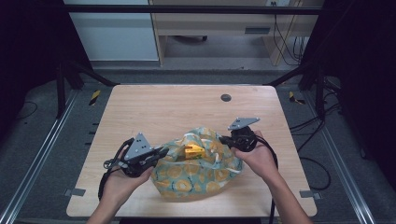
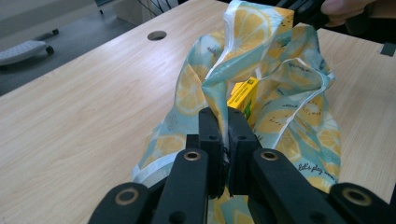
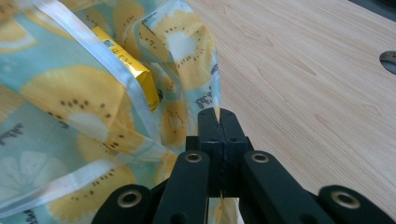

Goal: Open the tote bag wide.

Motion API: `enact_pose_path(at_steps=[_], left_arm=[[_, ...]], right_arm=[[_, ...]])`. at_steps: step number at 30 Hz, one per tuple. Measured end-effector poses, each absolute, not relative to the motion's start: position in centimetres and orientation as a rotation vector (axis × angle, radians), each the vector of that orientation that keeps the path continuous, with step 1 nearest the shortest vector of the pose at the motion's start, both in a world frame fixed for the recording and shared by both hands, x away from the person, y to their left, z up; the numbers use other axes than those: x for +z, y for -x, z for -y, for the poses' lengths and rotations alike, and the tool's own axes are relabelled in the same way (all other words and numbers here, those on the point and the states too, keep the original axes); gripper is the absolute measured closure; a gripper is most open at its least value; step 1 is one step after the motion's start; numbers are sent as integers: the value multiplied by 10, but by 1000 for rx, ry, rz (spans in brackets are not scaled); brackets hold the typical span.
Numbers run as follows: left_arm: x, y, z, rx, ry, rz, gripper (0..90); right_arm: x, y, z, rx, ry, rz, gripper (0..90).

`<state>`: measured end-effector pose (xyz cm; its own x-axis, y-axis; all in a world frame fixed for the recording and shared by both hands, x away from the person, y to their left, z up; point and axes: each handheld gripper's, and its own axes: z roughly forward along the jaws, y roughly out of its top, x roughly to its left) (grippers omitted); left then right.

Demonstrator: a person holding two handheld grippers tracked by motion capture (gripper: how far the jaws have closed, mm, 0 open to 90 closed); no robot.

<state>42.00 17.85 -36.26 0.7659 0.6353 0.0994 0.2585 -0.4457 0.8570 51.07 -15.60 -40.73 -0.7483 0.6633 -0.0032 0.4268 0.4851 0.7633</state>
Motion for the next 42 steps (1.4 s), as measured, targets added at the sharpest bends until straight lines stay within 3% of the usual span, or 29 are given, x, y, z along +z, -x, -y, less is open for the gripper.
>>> enact_pose_path(at_steps=[7, 11, 22, 35, 42], left_arm=[[-378, -403, -176, 468, -2123, -580, 885], [-402, -389, -174, 464, -2281, -511, 888], [-453, -407, -192, 469, -2436, -610, 890], [-461, -419, -199, 505, -2375, -707, 888], [-468, -427, -202, 453, -2382, -756, 887]], right_arm=[[-408, -514, 161, 1111, -965, -2418, 900], [-411, -518, 164, 1102, -986, -2410, 900], [-421, -531, 166, 1064, -1034, -2404, 900], [-433, -542, 162, 1029, -1084, -2419, 900], [-446, -546, 153, 967, -1129, -2476, 900]])
